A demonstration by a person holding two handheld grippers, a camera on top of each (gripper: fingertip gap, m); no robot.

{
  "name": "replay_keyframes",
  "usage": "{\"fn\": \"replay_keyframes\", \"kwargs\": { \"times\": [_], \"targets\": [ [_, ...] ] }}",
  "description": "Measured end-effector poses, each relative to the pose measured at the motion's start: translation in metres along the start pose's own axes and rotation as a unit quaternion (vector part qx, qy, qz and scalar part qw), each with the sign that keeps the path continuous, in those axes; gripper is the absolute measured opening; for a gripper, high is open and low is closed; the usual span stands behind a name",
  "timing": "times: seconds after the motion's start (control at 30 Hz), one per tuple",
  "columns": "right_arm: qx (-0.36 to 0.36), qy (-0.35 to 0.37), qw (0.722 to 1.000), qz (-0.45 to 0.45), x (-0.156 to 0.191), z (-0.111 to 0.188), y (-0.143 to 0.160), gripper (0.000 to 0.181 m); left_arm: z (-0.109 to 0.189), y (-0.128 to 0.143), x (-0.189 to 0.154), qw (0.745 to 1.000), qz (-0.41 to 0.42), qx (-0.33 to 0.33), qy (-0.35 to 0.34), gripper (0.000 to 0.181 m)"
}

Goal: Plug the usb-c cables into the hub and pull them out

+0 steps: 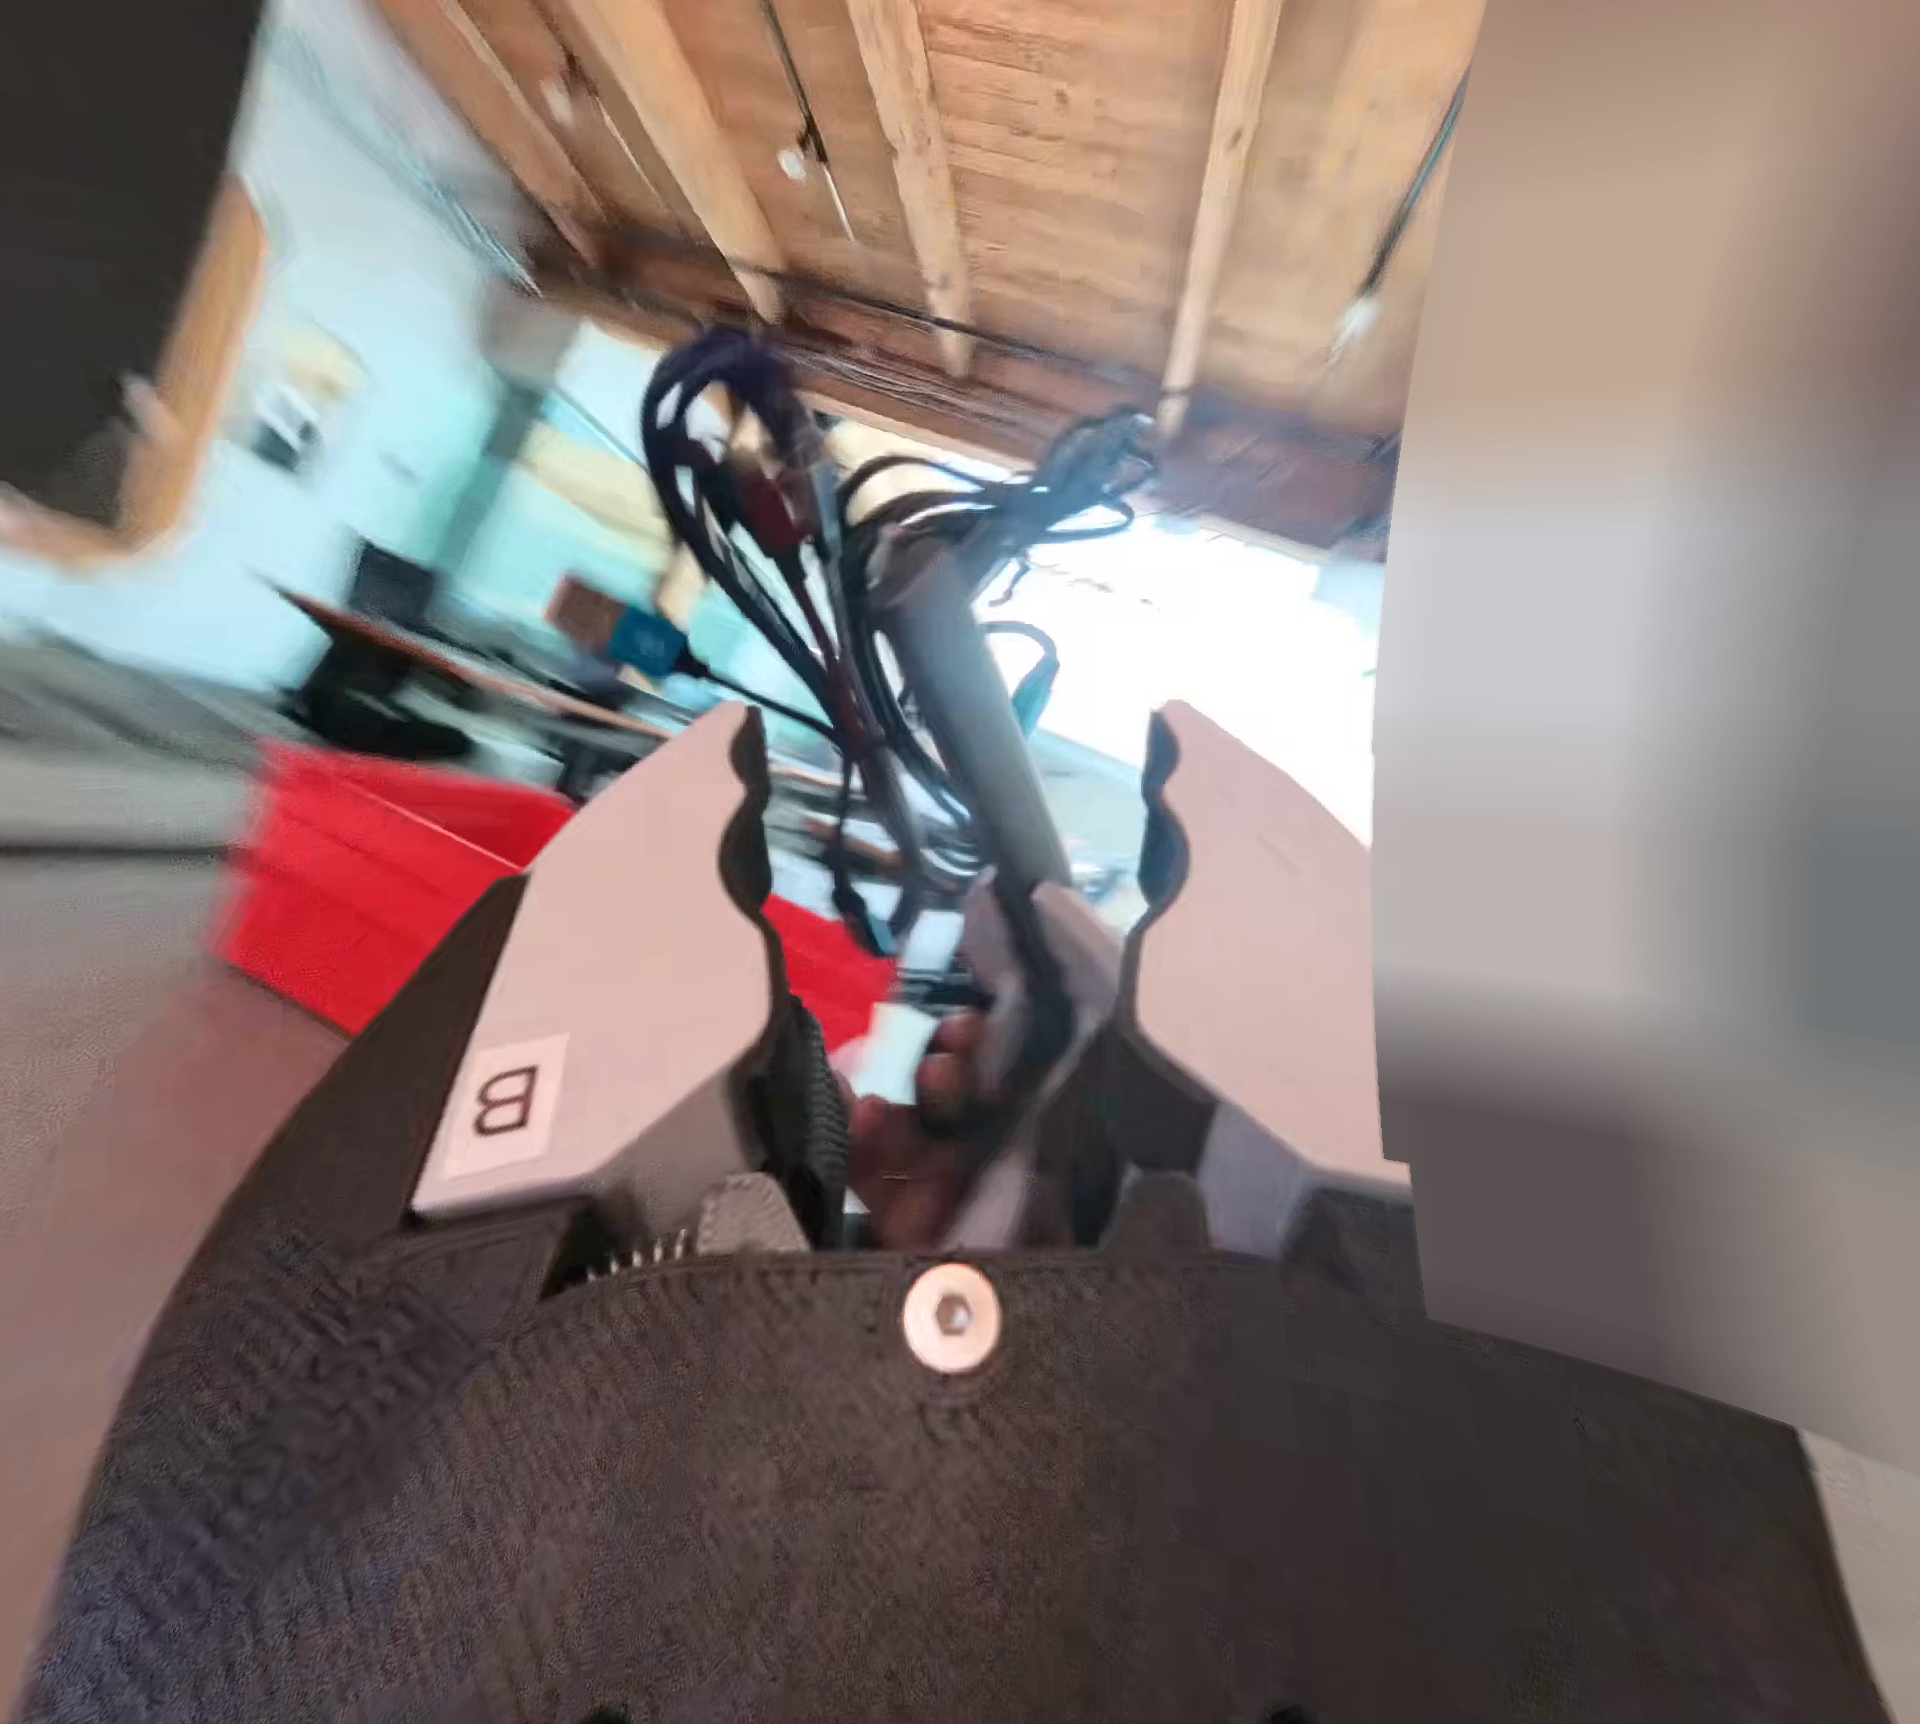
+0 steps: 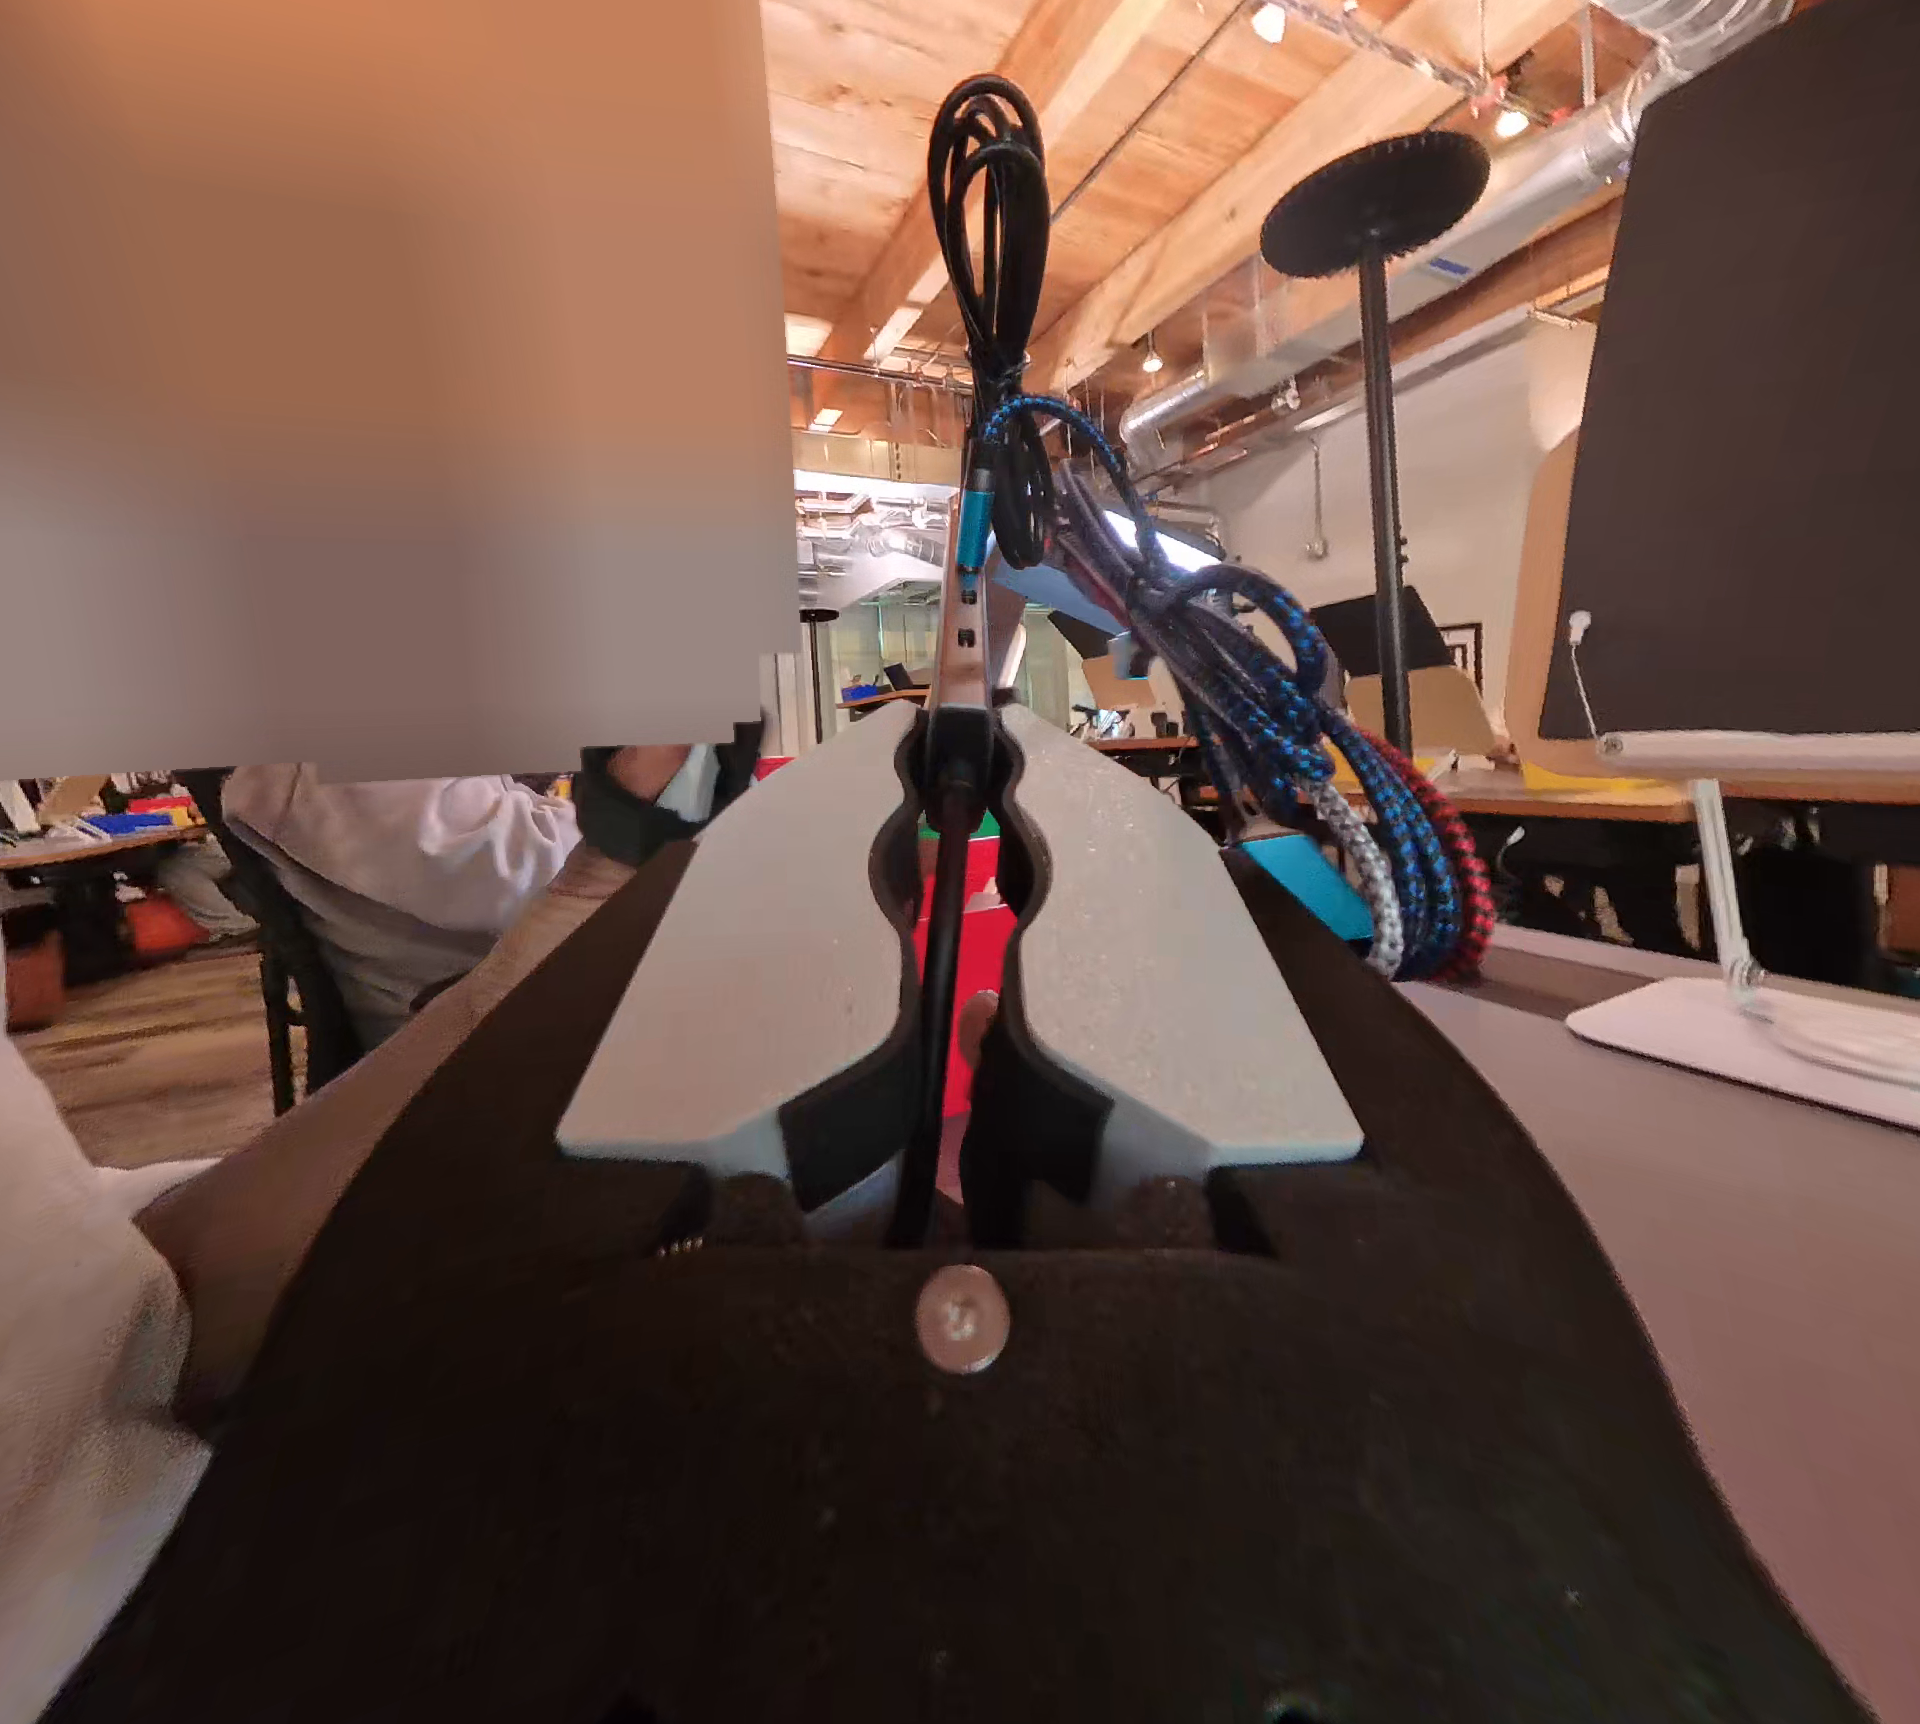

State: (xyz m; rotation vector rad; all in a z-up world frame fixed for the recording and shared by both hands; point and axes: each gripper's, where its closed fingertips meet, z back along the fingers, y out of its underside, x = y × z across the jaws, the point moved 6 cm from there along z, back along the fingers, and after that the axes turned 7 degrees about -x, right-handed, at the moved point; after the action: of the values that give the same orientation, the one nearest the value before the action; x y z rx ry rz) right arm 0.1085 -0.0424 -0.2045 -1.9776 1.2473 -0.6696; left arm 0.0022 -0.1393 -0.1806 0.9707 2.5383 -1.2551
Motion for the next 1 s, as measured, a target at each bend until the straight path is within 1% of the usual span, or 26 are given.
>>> {"fn": "replay_keyframes", "kwargs": {
  "times": [0.03,0.07,0.1,0.13,0.2,0.23,0.27,0.33,0.43,0.47,0.5,0.57,0.63,0.67,0.7,0.77,0.83,0.87,0.93,1.0],
  "targets": [
    [-0.001,-0.004,1.0,0.015,0.002,-0.001,0.001,0.009,-0.003,0.004,0.004,0.997,0.08,0.001,0.013,0.07],
    [0.001,-0.006,0.999,0.04,0.005,-0.002,0.002,0.009,-0.006,0.008,0.007,0.991,0.133,0.0,0.019,0.07],
    [0.008,-0.007,0.997,0.077,0.007,-0.003,0.004,0.009,-0.009,0.014,0.01,0.986,0.164,0.003,0.012,0.07],
    [0.018,-0.007,0.992,0.124,0.01,-0.004,0.007,0.009,-0.011,0.018,0.012,0.985,0.173,0.001,0.006,0.067],
    [0.044,-0.004,0.972,0.23,0.016,-0.004,0.014,0.009,-0.014,0.019,0.013,0.987,0.163,-0.008,0.0,0.056],
    [0.055,-0.003,0.962,0.268,0.018,-0.004,0.018,0.009,-0.015,0.017,0.013,0.988,0.155,-0.01,-0.003,0.05],
    [0.062,-0.004,0.956,0.287,0.02,-0.004,0.02,0.009,-0.015,0.015,0.013,0.99,0.143,-0.01,0.002,0.035],
    [0.063,-0.003,0.954,0.294,0.021,-0.005,0.022,0.009,-0.014,0.013,0.014,0.994,0.113,0.006,-0.007,0.022],
    [0.073,-0.004,0.952,0.299,0.017,-0.007,0.025,0.01,-0.012,0.008,0.011,0.996,0.086,0.013,0.001,0.02],
    [0.077,0.008,0.953,0.292,0.014,-0.007,0.025,0.015,-0.01,0.007,0.012,0.998,0.065,0.015,-0.006,0.02],
    [0.074,0.026,0.956,0.282,0.01,-0.006,0.023,0.024,-0.009,0.004,0.014,0.999,0.04,0.017,-0.017,0.019],
    [0.045,0.061,0.958,0.276,0.004,-0.002,0.01,0.026,-0.005,-0.002,0.019,0.999,-0.002,0.024,-0.034,0.019],
    [0.015,0.083,0.953,0.291,0.001,0.002,-0.004,0.026,-0.001,-0.007,0.026,0.998,-0.016,0.031,-0.048,0.019],
    [0.013,0.104,0.947,0.305,0.001,0.003,-0.009,0.026,0.001,-0.007,0.029,0.998,-0.016,0.032,-0.055,0.019],
    [0.02,0.109,0.939,0.324,0.003,0.001,-0.012,0.024,0.003,-0.007,0.033,0.997,-0.022,0.035,-0.063,0.019],
    [0.052,0.081,0.929,0.357,0.012,-0.006,-0.006,0.019,0.004,-0.004,0.038,0.996,-0.035,0.044,-0.075,0.019],
    [0.107,0.045,0.935,0.334,0.02,-0.015,0.01,0.019,0.003,0.003,0.039,0.995,-0.044,0.053,-0.066,0.019],
    [0.127,0.039,0.939,0.316,0.022,-0.02,0.017,0.019,0.002,0.008,0.037,0.996,-0.045,0.059,-0.05,0.019],
    [0.137,0.028,0.937,0.32,0.024,-0.026,0.025,0.019,0.0,0.018,0.033,0.996,-0.038,0.074,-0.022,0.019],
    [0.136,0.019,0.921,0.364,0.024,-0.028,0.028,0.015,-0.001,0.028,0.03,0.995,-0.035,0.097,0.001,0.019]
  ]
}}
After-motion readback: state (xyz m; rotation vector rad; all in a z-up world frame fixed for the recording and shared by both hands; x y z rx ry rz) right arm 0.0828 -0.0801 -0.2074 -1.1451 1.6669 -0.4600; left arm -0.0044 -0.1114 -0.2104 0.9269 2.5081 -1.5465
